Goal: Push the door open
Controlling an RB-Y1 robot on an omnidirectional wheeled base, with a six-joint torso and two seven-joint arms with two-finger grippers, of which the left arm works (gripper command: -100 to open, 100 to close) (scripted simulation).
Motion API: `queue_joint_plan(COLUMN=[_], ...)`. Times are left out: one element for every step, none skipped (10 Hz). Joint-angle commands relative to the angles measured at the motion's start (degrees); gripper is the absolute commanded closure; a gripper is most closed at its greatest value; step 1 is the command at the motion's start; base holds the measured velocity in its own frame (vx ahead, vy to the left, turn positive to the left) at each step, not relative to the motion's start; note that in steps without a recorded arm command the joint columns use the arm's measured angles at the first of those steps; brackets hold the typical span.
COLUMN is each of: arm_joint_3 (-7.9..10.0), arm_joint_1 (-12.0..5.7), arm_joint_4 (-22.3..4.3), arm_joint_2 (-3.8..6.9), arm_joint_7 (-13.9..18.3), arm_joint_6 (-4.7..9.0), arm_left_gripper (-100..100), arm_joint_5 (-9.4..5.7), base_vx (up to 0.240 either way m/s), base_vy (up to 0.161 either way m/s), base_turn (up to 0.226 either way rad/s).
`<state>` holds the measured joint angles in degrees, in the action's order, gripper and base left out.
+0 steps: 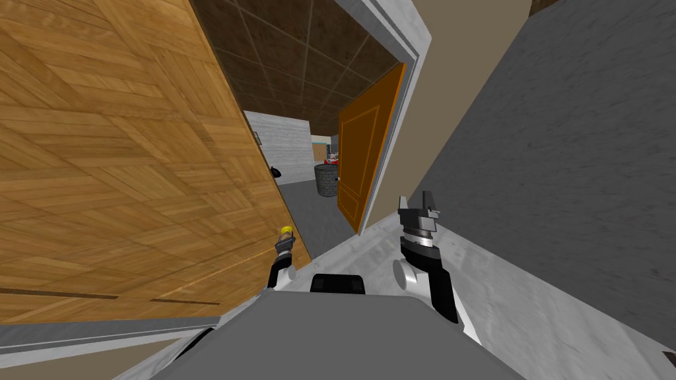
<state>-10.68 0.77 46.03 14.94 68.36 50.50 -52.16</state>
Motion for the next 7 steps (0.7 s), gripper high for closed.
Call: queue_joint_plan(arm_joint_3=[-0.15, -0.15, 1.16, 1.48, 2.29, 3.22, 4.23], arm_joint_1=[0.21, 0.21, 0.54, 0.69, 1.06, 1.49, 1.96], arm_joint_4=[0.0, 0.0, 0.49, 0.63, 0.96, 1.35, 1.78], arm_joint_2=[-0.19, -0.19, -0.49, -0.62, -0.96, -1.34, -1.76], arm_joint_7=[0.01, 0.01, -0.69, -0.88, -1.36, -1.91, -2.51], arm_joint_6=[0.12, 0.12, 0.36, 0.46, 0.71, 0.99, 1.31], arm_left_gripper=[100, 100, 100, 100, 100, 100, 100], arm_joint_5=[0.05, 0.05, -0.59, -0.75, -1.16, -1.63, -2.15], base_vx=[0.0, 0.0, 0.104, 0.169, 0.161, 0.195, 0.202], base_vy=[0.0, 0.0, 0.027, 0.04, 0.055, 0.067, 0.062], base_turn=[0.0, 0.0, -0.062, -0.043, -0.045, -0.049, -0.079])
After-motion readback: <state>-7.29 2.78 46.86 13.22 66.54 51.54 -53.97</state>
